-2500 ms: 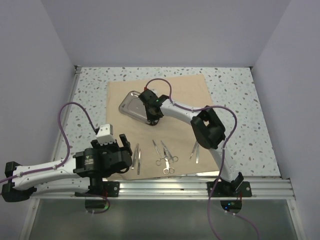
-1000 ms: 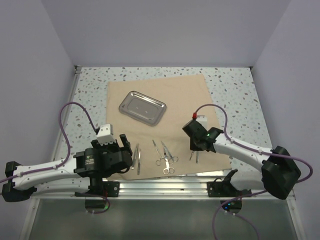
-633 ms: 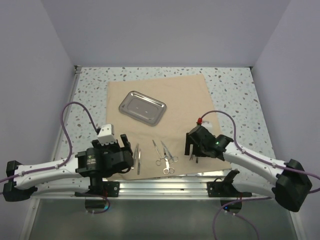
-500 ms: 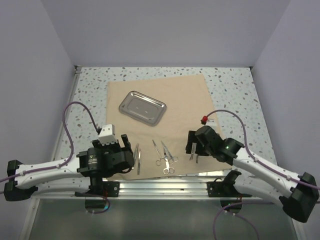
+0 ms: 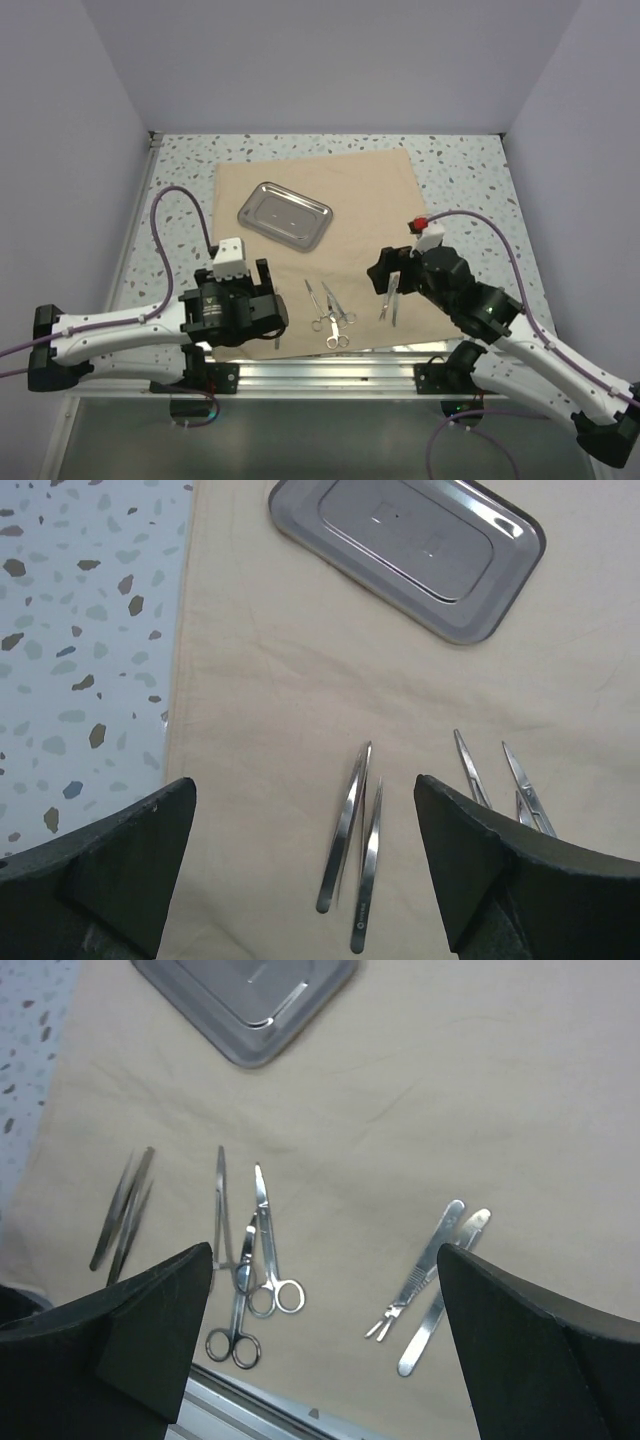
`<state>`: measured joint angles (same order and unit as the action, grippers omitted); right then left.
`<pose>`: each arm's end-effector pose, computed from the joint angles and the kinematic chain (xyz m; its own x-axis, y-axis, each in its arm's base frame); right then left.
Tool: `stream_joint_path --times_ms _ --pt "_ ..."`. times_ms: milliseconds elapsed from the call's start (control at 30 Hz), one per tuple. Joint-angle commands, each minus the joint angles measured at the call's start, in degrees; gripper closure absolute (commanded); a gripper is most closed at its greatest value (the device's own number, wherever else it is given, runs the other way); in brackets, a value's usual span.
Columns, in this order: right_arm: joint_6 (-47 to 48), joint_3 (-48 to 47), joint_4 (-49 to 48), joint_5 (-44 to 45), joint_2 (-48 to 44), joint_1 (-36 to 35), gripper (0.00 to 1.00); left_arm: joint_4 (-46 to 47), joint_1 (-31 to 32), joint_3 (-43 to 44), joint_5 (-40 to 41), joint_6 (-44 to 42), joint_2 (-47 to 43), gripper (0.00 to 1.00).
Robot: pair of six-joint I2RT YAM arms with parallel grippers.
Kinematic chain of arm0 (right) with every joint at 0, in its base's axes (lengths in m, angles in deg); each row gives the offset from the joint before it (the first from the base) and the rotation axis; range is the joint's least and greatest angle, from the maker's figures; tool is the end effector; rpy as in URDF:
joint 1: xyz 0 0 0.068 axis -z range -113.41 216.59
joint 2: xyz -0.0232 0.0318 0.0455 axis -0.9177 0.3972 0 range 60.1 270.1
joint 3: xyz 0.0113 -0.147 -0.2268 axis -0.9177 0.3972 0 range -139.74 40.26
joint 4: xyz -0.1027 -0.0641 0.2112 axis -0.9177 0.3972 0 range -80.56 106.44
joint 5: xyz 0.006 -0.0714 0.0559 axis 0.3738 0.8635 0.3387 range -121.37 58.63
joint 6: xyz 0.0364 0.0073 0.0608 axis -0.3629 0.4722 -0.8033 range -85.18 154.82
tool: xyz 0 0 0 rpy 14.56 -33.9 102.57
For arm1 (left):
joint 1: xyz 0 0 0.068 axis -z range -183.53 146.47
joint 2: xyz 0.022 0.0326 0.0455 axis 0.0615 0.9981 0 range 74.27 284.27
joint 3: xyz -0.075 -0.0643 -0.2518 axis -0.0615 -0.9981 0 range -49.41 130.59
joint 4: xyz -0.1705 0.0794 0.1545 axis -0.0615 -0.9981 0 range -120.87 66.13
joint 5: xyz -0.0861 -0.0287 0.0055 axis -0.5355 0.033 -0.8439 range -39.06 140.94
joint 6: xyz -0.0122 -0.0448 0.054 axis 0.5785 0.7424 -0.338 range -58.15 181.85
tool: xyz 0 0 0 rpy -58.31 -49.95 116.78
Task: Open and lay out the surgical kit
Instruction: Reset both arms
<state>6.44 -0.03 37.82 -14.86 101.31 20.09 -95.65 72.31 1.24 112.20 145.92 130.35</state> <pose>0.1244 0.1070 0.2785 -0.5459 0.0868 -0.8333 -0.3017 0.9075 0.2922 0.0808 -0.1105 0.2693 -0.4412 -0.2066 -0.8733 -0.1940 0.9721 -0.1320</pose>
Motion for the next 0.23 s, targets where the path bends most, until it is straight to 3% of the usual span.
stream_joint_path --times_ms 0,200 --pt "5.9 0.8 -8.3 -4.3 -2.4 -0.2 0.01 -3.6 0.2 5.6 5.6 2.2 3.2 0.05" --pt "6.9 1.1 -8.8 -5.5 -2.5 -0.2 0.02 -3.6 0.2 8.7 7.3 1.4 6.2 0.03"
